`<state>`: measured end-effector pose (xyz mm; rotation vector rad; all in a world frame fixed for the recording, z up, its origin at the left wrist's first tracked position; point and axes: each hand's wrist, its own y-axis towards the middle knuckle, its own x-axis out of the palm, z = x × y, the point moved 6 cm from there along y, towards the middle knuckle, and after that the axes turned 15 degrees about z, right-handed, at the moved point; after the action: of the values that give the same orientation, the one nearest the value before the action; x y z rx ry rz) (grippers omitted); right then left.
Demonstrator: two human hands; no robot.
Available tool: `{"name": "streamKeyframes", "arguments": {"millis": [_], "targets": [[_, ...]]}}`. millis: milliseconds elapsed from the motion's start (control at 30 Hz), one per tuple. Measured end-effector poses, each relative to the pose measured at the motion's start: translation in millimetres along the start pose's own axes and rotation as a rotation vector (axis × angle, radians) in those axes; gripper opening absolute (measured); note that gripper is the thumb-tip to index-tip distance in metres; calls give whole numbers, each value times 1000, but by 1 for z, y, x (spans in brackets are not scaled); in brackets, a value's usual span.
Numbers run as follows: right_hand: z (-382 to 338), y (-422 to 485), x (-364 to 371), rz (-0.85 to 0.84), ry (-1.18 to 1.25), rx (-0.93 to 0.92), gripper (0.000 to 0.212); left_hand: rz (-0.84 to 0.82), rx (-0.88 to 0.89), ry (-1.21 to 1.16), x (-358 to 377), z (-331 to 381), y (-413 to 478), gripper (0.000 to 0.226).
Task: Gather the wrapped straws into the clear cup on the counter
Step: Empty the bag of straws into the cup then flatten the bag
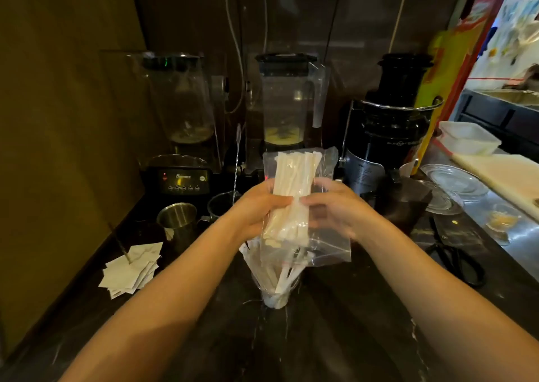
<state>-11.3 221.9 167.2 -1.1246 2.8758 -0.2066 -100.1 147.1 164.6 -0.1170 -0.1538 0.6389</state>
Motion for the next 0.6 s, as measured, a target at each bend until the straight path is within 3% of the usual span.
{"name": "streamKeyframes", "arguments": {"millis": [167, 600], "targets": [[-17, 11, 13, 61, -174, -226, 46, 75, 150, 65, -14, 17, 11, 41], [30, 9, 36, 5, -160, -304, 36, 75, 130, -47, -48, -34, 9, 41]]}}
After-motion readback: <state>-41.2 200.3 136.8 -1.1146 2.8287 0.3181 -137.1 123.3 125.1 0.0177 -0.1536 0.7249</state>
